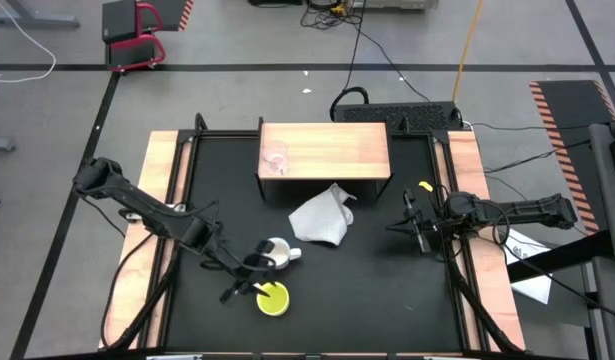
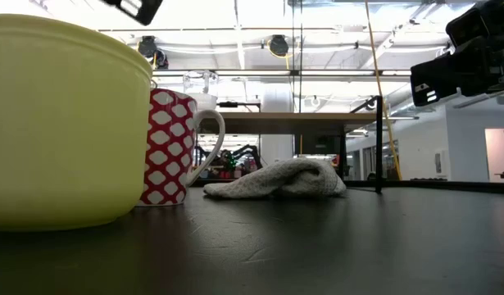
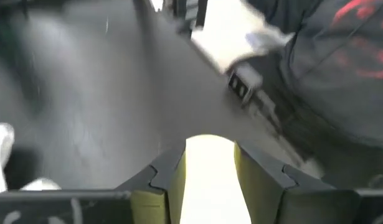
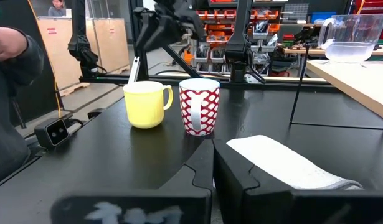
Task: Stack small to large cups/mugs on shelf
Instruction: Put the yellow mug on the shelf
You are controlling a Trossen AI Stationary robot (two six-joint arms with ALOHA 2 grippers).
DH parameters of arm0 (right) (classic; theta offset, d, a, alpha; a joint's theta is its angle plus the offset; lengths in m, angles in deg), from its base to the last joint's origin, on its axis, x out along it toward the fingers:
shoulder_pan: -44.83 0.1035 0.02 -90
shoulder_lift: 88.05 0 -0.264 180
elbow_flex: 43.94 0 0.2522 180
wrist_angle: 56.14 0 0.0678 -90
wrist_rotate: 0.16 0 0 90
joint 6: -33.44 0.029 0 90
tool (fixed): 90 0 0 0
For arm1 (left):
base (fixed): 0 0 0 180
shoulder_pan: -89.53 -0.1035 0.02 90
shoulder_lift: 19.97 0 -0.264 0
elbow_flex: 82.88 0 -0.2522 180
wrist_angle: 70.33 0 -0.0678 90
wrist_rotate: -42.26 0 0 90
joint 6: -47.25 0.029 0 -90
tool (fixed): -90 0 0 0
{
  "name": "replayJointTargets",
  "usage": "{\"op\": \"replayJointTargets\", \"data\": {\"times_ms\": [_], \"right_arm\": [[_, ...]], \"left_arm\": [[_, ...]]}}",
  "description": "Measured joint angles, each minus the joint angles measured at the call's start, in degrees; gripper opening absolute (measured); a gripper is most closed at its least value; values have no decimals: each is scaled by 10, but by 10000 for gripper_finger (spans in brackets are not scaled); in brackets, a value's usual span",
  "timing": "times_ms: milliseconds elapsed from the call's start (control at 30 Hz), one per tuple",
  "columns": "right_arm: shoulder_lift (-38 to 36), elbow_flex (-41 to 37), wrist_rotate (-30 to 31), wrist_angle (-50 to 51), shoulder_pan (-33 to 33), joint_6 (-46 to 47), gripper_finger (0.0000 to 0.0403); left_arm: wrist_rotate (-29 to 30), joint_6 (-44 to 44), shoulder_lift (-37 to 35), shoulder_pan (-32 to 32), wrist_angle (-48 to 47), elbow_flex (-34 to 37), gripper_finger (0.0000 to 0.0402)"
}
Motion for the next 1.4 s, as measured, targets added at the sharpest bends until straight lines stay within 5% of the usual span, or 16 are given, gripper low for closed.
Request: {"op": "replayJointTargets", "data": {"times_ms": [467,900,1400], "right_arm": [[0,0,0,0,0,-2,0],[0,0,0,0,0,-2,0],[2,0,0,11,0,-1,0]], "left_arm": [[-43,36,19,-6,-149,-95,212],[-76,128,123,-16,-250,-229,214],[-94,169,171,-45,-259,-239,214]]}}
